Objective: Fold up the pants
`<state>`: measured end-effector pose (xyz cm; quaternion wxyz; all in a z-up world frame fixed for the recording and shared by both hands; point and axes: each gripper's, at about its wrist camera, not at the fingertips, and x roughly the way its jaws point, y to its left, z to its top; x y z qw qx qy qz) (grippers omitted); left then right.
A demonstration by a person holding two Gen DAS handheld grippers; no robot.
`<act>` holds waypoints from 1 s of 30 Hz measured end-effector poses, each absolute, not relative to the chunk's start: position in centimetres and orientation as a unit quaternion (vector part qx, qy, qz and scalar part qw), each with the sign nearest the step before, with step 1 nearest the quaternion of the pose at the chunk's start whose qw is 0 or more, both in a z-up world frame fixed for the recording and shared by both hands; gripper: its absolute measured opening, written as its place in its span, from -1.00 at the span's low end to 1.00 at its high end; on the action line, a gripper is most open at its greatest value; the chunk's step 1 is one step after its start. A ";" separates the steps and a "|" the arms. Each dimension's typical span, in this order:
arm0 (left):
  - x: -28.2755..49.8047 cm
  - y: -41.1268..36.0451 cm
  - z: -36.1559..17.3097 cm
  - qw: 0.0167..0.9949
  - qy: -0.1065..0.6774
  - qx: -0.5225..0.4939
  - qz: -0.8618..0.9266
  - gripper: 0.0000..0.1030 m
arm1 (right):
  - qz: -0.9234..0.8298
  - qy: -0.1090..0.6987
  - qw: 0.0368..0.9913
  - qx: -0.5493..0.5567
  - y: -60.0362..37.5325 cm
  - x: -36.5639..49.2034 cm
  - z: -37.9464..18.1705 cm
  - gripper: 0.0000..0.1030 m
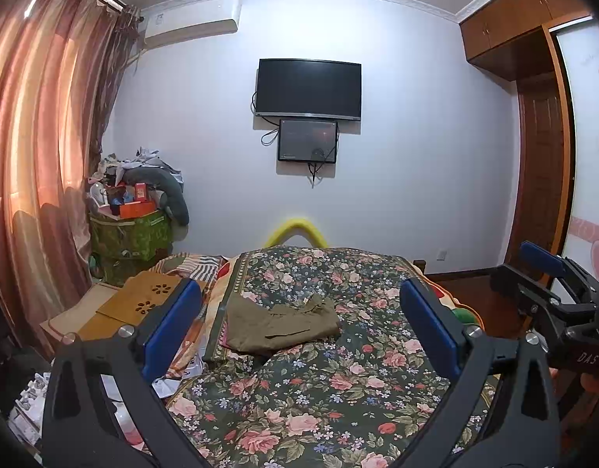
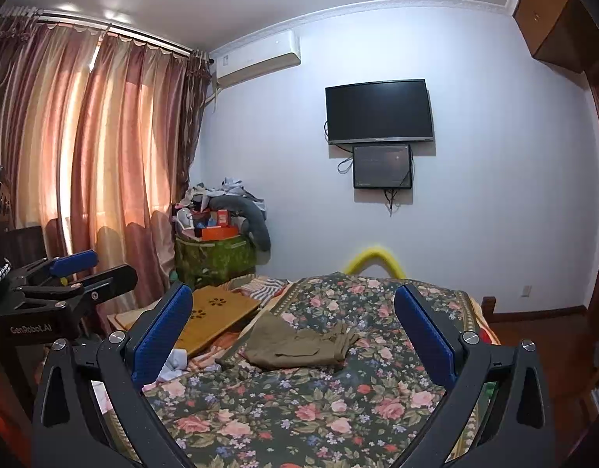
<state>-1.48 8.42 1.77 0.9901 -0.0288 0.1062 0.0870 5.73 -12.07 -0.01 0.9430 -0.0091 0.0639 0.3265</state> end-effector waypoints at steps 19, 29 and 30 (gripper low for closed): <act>-1.1 8.5 1.5 0.990 0.114 -0.033 0.082 1.00 | 0.322 0.073 0.944 -0.007 -12.3 5.6 0.3 0.99; -0.9 8.5 1.4 0.989 0.118 -0.037 0.077 1.00 | 0.320 0.073 0.945 -0.001 -12.5 5.4 0.5 0.99; -0.9 8.5 1.4 0.989 0.118 -0.037 0.077 1.00 | 0.320 0.073 0.945 -0.002 -12.6 5.4 0.6 0.99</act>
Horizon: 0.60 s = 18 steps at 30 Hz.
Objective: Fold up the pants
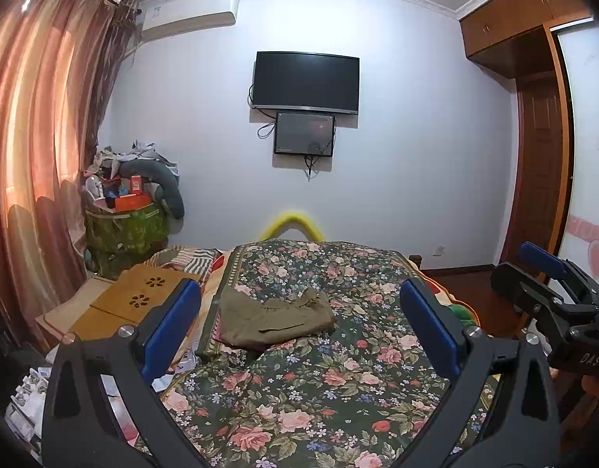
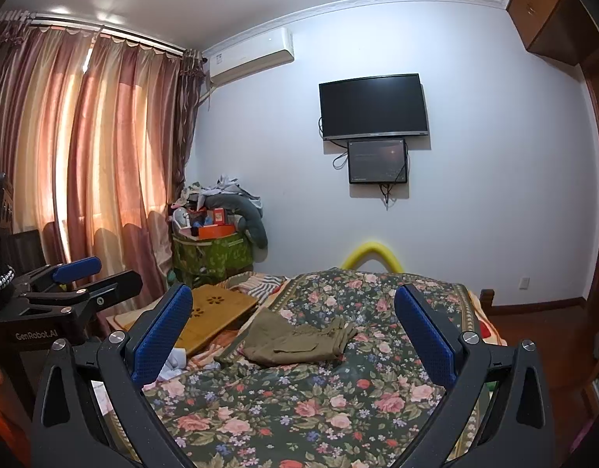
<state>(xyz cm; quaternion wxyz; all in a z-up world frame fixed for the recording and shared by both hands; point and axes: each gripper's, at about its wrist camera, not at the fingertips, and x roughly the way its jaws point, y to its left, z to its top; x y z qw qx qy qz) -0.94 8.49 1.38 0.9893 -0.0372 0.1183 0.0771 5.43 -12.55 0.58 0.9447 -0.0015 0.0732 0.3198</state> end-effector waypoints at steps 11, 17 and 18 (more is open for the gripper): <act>-0.6 8.3 1.3 0.990 0.123 -0.037 0.063 1.00 | 0.320 0.073 0.945 -0.001 -12.6 5.4 0.6 0.99; -0.4 8.0 1.2 0.989 0.128 -0.038 0.059 1.00 | 0.320 0.074 0.945 -0.001 -12.6 5.3 0.6 0.99; -0.3 8.0 1.2 0.989 0.129 -0.038 0.059 1.00 | 0.319 0.075 0.945 -0.001 -12.6 5.3 0.7 0.99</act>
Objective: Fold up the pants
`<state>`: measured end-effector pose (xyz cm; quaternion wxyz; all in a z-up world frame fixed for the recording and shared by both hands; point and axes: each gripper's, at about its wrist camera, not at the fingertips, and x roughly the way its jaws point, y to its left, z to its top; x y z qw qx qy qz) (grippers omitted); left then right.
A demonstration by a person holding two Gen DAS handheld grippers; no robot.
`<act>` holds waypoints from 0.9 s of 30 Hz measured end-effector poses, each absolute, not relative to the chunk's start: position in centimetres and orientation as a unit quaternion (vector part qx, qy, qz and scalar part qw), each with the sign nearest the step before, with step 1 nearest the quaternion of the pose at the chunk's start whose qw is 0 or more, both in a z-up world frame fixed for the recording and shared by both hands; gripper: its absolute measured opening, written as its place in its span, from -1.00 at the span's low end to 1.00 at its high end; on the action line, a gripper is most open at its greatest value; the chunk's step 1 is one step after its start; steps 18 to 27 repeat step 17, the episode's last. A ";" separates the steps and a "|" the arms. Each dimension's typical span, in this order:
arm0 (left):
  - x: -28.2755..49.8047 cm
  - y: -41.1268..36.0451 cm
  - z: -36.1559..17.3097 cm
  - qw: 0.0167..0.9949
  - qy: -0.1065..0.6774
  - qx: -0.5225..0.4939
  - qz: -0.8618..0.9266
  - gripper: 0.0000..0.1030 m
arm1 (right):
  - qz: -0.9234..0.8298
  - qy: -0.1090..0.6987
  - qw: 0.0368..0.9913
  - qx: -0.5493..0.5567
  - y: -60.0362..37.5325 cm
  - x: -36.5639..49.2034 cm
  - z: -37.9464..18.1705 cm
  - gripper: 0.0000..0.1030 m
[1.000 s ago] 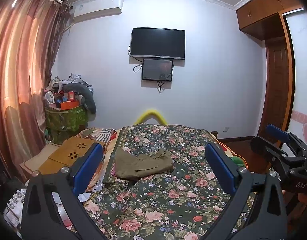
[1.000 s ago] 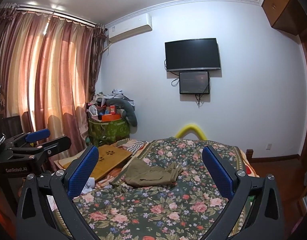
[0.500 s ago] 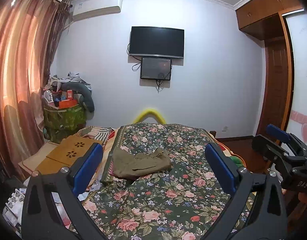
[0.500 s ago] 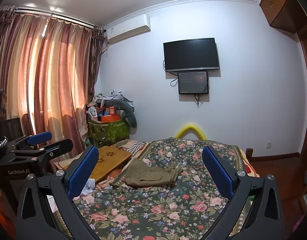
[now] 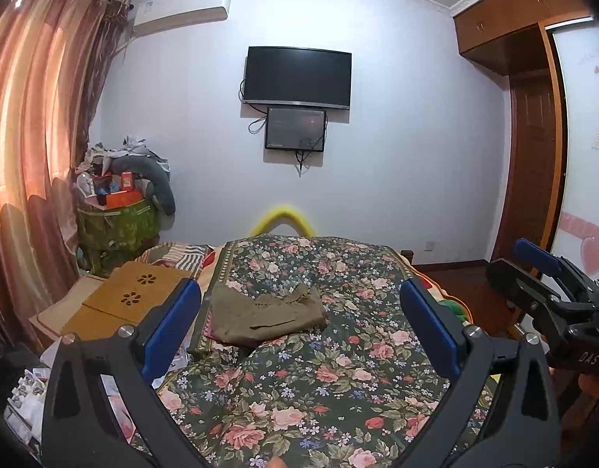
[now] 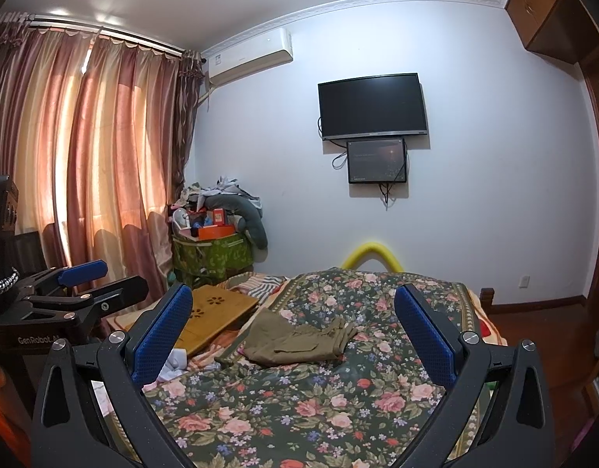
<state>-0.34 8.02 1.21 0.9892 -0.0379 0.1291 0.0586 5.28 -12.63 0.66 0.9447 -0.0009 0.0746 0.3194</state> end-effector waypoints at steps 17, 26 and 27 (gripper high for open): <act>0.4 8.3 0.9 0.988 0.134 -0.048 0.053 1.00 | 0.318 0.087 0.944 -0.003 -12.0 5.7 0.5 0.99; 0.4 8.3 0.9 0.988 0.134 -0.048 0.053 1.00 | 0.318 0.087 0.944 -0.003 -12.0 5.7 0.5 0.99; 0.4 8.3 0.9 0.988 0.134 -0.048 0.053 1.00 | 0.318 0.087 0.944 -0.003 -12.0 5.7 0.5 0.99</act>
